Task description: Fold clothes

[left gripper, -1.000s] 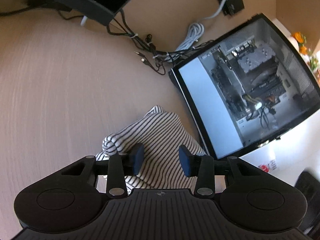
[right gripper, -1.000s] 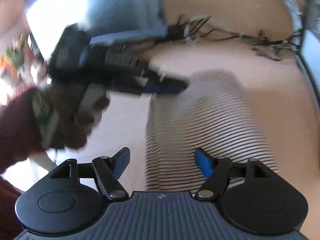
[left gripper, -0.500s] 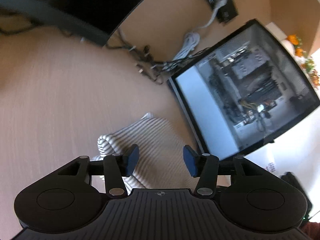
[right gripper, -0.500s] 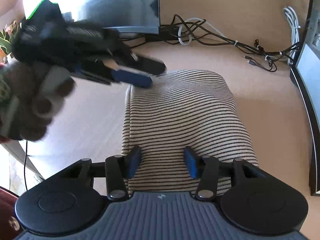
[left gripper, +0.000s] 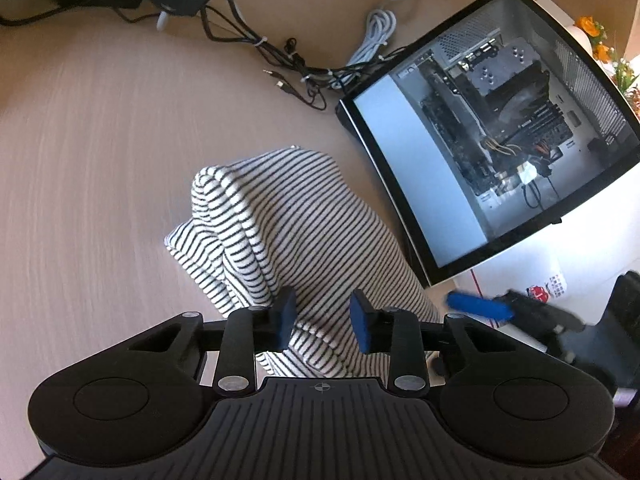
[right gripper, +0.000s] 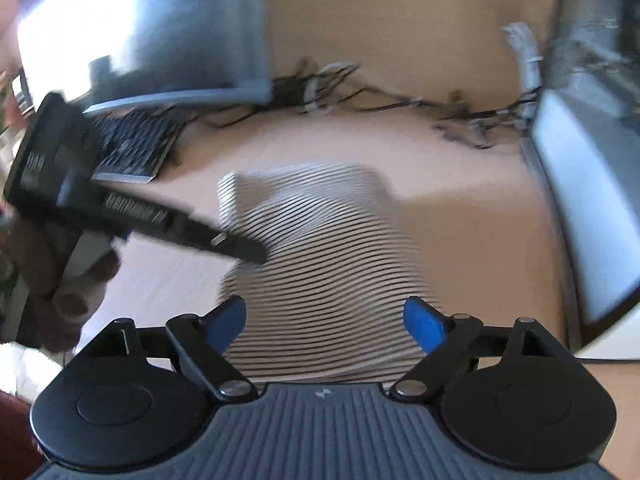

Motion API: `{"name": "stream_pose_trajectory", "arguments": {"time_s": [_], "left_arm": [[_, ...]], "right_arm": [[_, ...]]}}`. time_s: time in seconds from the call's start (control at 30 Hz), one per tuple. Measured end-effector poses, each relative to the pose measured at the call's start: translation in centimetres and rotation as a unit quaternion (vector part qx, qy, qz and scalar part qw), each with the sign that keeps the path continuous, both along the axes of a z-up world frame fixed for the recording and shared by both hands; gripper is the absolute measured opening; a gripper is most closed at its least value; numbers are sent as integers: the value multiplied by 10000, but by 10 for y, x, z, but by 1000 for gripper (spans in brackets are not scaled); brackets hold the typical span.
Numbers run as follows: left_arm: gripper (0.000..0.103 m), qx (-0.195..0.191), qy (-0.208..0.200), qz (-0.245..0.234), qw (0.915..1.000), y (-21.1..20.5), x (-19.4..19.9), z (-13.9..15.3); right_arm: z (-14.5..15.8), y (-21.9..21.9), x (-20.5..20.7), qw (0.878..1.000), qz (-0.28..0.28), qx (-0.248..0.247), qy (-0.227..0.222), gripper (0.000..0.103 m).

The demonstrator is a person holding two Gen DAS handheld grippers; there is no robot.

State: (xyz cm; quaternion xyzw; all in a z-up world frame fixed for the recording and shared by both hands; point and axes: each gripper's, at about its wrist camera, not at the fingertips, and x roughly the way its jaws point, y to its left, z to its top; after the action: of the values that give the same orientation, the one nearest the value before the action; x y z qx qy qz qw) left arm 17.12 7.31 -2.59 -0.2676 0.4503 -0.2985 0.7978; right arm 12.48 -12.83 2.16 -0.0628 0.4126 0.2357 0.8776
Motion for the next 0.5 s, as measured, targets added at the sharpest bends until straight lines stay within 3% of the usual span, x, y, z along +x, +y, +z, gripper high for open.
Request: {"name": "stream_pose_trajectory", "arguments": {"time_s": [0.07, 0.23, 0.4, 0.5], "left_arm": [[33, -17, 29, 90, 10000, 0, -2, -1], [33, 143, 21, 356, 9993, -4, -8, 4], [33, 303, 46, 847, 9959, -12, -13, 6], [34, 370, 115, 1326, 9904, -18, -21, 9]], "right_arm": [[5, -12, 8, 9994, -310, 101, -64, 103], [-22, -23, 43, 9973, -561, 374, 275, 103], [-54, -25, 74, 9966, -198, 526, 605, 103], [-69, -29, 88, 9898, 189, 804, 1164, 103]]}}
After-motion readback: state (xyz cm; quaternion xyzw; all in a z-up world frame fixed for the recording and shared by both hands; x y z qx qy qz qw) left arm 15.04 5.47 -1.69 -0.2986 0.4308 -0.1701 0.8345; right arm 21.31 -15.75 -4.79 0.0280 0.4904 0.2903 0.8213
